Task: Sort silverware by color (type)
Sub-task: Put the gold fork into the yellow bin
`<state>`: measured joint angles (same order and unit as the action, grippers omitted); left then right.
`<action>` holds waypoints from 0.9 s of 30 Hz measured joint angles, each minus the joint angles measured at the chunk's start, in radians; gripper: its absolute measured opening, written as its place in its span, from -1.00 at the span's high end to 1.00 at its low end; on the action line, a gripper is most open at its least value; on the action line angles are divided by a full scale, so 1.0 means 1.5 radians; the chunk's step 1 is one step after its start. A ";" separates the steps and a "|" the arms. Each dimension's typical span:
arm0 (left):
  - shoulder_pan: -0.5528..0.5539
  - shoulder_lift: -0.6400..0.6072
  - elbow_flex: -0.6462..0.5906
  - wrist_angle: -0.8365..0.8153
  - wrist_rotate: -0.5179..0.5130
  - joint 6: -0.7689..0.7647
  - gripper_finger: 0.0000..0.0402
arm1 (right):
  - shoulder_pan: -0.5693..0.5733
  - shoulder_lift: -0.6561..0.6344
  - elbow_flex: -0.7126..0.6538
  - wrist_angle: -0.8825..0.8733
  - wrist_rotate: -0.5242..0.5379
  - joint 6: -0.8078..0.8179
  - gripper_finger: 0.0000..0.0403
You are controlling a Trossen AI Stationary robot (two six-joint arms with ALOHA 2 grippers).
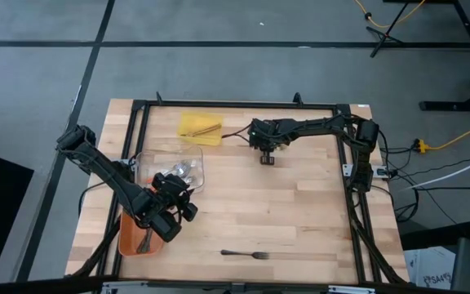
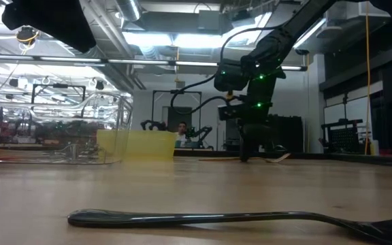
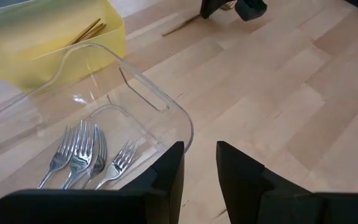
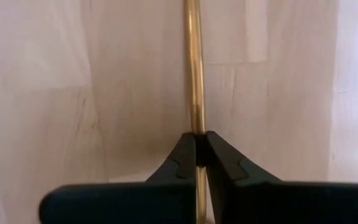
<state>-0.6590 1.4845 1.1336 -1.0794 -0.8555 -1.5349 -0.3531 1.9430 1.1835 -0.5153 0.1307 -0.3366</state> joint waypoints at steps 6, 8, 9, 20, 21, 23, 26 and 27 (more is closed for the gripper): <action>0.000 0.000 0.000 0.000 0.000 0.000 0.56 | -0.001 0.001 -0.001 0.025 -0.001 0.064 0.98; 0.000 0.000 0.000 0.000 0.000 0.000 0.56 | -0.001 0.001 -0.001 0.035 -0.001 0.080 0.99; 0.000 0.000 0.000 0.000 0.000 0.000 0.56 | -0.001 0.002 0.000 0.036 -0.001 0.085 0.99; 0.000 0.000 0.000 0.001 0.000 0.000 0.56 | -0.001 -0.032 0.037 0.044 -0.011 0.088 0.99; 0.000 0.000 0.000 0.001 0.000 0.000 0.56 | -0.001 -0.037 0.042 0.043 -0.011 0.088 0.99; 0.000 0.000 0.000 0.001 0.000 0.000 0.56 | -0.001 -0.048 0.055 0.036 -0.010 0.088 0.99; 0.002 0.000 0.000 0.001 -0.001 0.000 0.56 | -0.001 -0.069 0.079 0.045 -0.007 0.088 0.99; 0.003 0.000 0.000 0.001 -0.004 0.000 0.56 | -0.001 -0.074 0.087 0.052 -0.007 0.089 0.99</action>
<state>-0.6542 1.4845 1.1336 -1.0782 -0.8616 -1.5347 -0.3538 1.8320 1.3137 -0.4370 0.1200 -0.2035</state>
